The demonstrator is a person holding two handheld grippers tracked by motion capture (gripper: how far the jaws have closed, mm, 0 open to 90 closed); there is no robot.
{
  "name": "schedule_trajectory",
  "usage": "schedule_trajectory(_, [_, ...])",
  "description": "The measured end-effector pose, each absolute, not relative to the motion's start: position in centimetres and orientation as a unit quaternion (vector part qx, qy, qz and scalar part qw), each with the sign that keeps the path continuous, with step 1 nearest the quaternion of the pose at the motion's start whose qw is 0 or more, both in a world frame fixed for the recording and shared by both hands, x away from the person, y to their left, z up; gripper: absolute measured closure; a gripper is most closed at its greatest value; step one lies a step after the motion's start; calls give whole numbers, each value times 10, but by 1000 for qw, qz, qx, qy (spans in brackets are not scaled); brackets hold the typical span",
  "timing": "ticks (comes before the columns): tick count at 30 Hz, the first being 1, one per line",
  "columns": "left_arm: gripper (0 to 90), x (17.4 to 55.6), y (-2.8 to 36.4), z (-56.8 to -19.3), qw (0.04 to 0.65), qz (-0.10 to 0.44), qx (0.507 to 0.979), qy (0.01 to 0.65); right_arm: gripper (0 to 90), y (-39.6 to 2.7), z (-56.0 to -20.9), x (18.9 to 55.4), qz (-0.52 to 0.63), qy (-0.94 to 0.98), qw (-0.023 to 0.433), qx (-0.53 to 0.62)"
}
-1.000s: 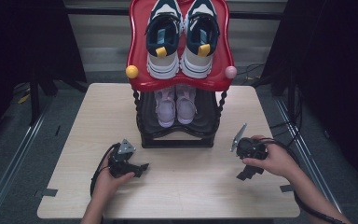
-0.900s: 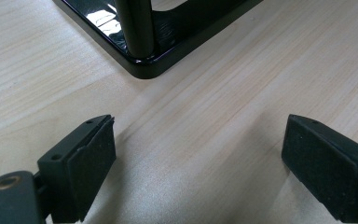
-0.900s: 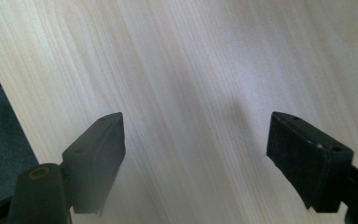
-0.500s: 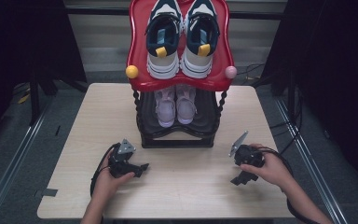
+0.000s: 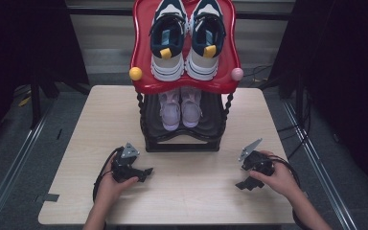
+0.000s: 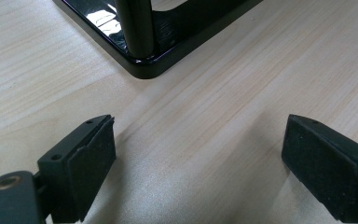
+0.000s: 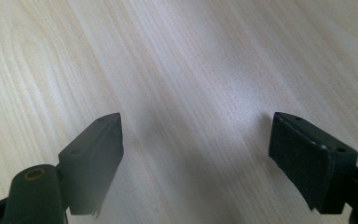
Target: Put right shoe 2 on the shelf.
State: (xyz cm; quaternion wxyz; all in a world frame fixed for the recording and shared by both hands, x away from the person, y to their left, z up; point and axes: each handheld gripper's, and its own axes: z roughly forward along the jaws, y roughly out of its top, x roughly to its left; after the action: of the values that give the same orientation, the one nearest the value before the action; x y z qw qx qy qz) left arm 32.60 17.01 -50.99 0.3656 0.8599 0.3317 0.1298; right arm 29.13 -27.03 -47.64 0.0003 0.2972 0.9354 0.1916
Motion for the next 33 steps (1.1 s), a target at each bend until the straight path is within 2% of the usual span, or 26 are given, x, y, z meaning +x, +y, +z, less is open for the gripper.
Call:
schedule_trajectory(5, [93, 326, 170, -510, 366, 130, 860, 332, 151, -274, -481, 290, 211, 929, 4, 305])
schedule_trajectory(22, [94, 326, 170, -510, 365, 130, 860, 331, 118, -285, -498, 271, 299, 893, 91, 322])
schedule_trajectory(33, [94, 326, 170, -510, 365, 130, 860, 332, 116, -292, -508, 260, 355, 863, 122, 337])
